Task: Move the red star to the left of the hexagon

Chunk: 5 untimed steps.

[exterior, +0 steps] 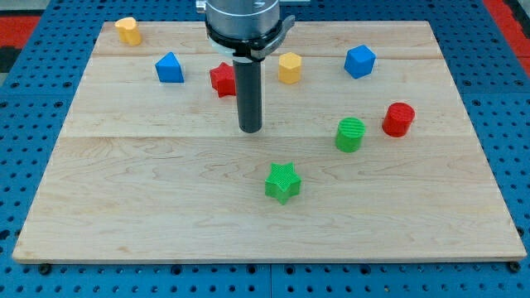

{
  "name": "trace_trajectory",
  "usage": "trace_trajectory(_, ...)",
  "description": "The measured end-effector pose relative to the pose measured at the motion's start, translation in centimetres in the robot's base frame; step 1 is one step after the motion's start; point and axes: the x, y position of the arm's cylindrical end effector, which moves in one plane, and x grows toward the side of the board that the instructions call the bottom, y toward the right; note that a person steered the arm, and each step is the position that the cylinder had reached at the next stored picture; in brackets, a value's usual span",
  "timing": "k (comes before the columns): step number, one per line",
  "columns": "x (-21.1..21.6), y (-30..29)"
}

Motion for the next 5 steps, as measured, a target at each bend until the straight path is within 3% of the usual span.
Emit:
trace_trajectory(2, -4.4, -2.9)
trace_trajectory(4, -3.3, -9.9)
trace_trajectory(5, -5.6, -8.2)
